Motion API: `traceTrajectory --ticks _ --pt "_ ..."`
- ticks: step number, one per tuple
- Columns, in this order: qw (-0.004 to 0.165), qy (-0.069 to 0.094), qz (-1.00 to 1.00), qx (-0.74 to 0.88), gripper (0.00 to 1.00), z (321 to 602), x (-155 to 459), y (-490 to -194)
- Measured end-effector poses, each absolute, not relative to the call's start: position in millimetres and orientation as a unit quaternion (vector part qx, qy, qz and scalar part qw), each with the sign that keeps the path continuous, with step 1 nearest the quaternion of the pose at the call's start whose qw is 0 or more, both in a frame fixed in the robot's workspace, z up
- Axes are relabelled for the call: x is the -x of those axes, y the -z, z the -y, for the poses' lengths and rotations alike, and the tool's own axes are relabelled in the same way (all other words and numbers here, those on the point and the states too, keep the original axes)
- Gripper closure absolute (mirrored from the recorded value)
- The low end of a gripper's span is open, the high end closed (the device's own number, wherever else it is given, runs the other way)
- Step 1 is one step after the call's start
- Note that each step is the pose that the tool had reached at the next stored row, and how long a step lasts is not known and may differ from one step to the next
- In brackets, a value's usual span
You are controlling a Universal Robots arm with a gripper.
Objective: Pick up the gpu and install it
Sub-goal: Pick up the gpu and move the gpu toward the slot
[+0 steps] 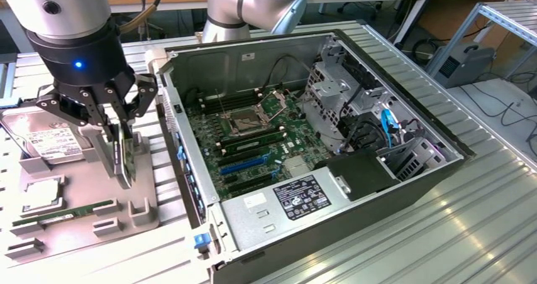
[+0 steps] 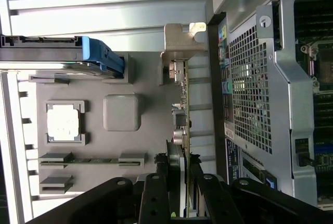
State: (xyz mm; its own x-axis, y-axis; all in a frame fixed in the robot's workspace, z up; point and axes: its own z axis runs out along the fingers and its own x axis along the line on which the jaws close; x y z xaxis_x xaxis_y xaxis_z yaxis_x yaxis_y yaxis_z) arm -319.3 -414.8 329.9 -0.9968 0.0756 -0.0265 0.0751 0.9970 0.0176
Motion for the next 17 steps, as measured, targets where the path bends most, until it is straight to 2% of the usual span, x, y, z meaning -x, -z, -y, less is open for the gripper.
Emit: traceTrajectory --ticks 17 --pt "0.014 -0.008 -0.999 -0.038 0.73 414.8 319.3 -333.5"
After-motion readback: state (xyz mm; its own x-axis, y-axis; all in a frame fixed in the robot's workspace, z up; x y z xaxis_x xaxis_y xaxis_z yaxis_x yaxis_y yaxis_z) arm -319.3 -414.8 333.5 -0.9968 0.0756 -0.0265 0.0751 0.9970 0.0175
